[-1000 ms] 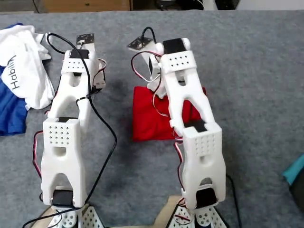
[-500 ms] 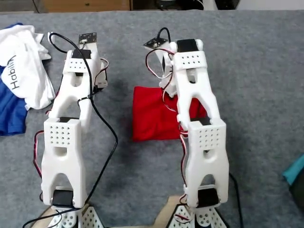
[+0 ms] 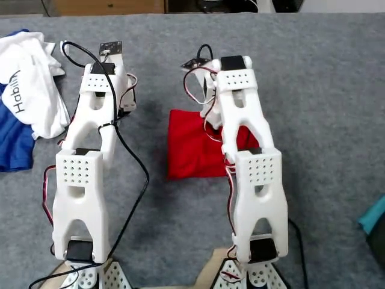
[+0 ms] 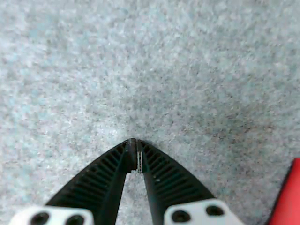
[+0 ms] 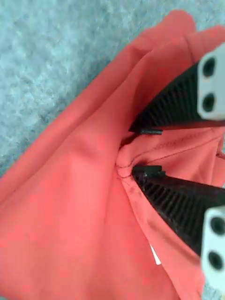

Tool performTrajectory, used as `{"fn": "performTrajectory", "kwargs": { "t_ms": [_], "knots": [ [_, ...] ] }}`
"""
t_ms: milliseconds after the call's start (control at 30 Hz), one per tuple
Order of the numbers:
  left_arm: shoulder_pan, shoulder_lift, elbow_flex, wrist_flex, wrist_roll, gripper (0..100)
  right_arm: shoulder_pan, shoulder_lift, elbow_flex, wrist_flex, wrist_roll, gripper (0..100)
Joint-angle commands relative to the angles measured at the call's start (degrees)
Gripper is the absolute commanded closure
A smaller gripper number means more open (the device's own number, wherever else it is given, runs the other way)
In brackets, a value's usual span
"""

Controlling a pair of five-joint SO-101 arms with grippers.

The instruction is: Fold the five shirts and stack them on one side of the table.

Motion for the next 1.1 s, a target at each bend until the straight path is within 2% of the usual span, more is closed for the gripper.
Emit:
{"fn": "performTrajectory", "kwargs": {
  "t_ms": [0, 67, 233, 400, 733, 1067],
  "knots": [
    [0.62, -0.84, -2.11, -0.62, -0.26, 98, -0.13, -0.31, -2.42, -0.35, 0.26, 92.4],
    [0.62, -0.84, -2.11, -0.62, -0.26, 98, 1.1, -0.4, -2.42, -0.09, 0.26, 99.8],
    [0.62, -0.84, -2.11, -0.62, -0.26, 98, 5.32, -1.19, -2.07, 1.32, 0.26, 99.4],
    [0.62, -0.84, -2.11, -0.62, -0.26, 98, 5.23, -10.15, 1.45, 1.41, 0.26, 99.4],
    [0.62, -0.84, -2.11, -0.62, -0.35, 98, 5.41, -34.86, 27.65, 0.62, 7.21, 99.4],
    [0.62, -0.84, -2.11, -0.62, -0.35, 98, 5.67, -50.15, 52.0, -8.97, 10.29, 99.3]
  ]
}}
